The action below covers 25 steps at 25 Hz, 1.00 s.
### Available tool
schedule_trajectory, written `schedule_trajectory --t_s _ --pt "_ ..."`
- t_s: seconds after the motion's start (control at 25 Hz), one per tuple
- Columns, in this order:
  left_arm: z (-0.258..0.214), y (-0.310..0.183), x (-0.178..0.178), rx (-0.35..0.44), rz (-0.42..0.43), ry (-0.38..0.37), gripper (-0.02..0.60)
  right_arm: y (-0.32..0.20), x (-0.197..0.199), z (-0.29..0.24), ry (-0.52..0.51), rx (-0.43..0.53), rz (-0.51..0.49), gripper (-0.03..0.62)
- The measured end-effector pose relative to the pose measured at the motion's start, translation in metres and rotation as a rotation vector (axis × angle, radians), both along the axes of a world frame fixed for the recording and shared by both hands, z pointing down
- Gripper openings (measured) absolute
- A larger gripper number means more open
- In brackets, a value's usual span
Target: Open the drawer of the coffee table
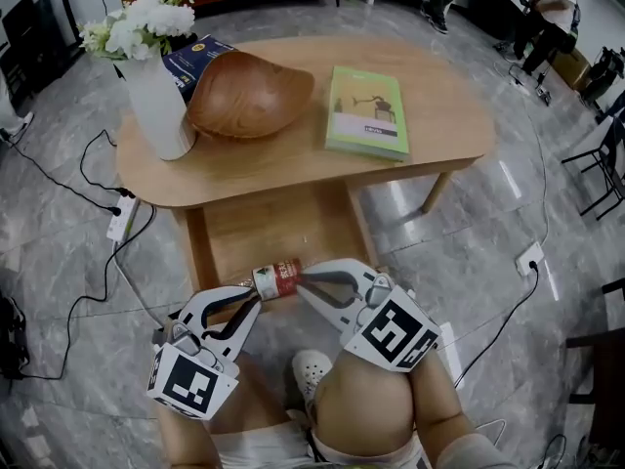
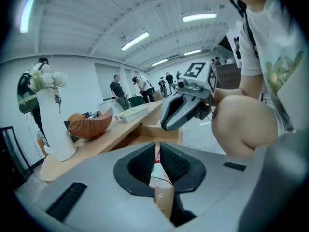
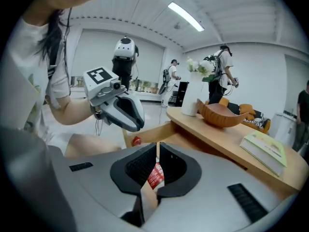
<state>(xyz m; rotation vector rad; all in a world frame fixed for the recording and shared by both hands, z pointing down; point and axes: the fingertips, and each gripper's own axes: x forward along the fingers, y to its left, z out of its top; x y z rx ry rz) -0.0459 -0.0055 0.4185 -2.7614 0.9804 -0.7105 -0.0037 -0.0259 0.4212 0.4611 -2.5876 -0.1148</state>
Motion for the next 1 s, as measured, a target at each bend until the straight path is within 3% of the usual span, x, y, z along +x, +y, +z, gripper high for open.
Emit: schedule_trajectory --t_s 0.12,0.24,0.4,0.48,0.56,1.0 --pt "-0.026 -0.019 -0.007 0.068 -0.117 0.115 0.020 -0.007 -0.008 -0.016 -0.057 -0.012 0.047 0.028" --pt "-0.039 -0.035 -0.013 0.080 -0.251 0.212 0.011 -0.009 -0.021 -0.047 -0.156 0.038 0.080 0.028" --pt "-0.057 -0.043 -0.005 0.070 -0.286 0.351 0.009 -0.026 -0.018 -0.094 -0.409 0.060 0.266 0.028" --pt "-0.061 -0.046 0.001 0.078 -0.285 0.366 0.009 -0.034 -0.011 -0.097 -0.462 0.065 0.326 0.028" --pt "-0.060 -0.048 0.007 0.067 -0.284 0.364 0.009 -0.038 -0.010 -0.090 -0.447 0.078 0.356 0.025" --pt "-0.051 -0.050 0.017 0.033 -0.263 0.338 0.009 -0.044 -0.018 -0.075 -0.400 0.071 0.356 0.020"
